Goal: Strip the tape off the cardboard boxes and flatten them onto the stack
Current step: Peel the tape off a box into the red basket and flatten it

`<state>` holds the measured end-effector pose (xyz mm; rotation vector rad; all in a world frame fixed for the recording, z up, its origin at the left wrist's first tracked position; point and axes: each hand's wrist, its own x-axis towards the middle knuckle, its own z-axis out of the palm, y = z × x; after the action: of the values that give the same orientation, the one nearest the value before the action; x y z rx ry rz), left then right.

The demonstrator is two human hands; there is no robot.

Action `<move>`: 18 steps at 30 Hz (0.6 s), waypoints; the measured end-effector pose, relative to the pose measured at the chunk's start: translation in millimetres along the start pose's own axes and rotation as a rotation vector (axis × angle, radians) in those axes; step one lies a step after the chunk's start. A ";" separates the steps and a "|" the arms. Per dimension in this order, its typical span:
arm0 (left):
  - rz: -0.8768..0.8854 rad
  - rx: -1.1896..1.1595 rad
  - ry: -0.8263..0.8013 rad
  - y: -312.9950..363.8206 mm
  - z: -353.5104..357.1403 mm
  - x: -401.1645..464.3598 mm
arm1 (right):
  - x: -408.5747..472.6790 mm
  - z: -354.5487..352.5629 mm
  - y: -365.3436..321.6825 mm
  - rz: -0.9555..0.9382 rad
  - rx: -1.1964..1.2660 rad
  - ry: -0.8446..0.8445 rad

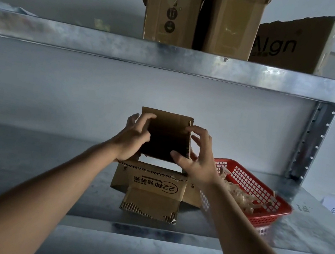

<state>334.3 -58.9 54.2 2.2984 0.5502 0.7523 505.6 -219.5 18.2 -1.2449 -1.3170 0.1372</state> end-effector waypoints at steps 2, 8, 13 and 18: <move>0.049 -0.144 0.054 -5.4 2.4 -1.2 | -1.8 3.5 -1.0 -0.003 0.097 0.059; -0.115 -0.597 0.240 -18.3 -5.3 -9.2 | 5.4 4.4 -0.6 0.184 0.339 0.259; -0.048 -0.425 0.115 -37.9 -3.8 -21.4 | 6.6 -2.3 -2.6 0.354 0.574 0.299; -0.126 -0.335 0.142 -47.3 3.5 -21.7 | 11.4 -16.4 0.6 0.463 0.621 0.292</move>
<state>311.7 -39.3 11.4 1.8959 0.5786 0.8779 522.4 -221.2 28.9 -0.9591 -0.6380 0.6203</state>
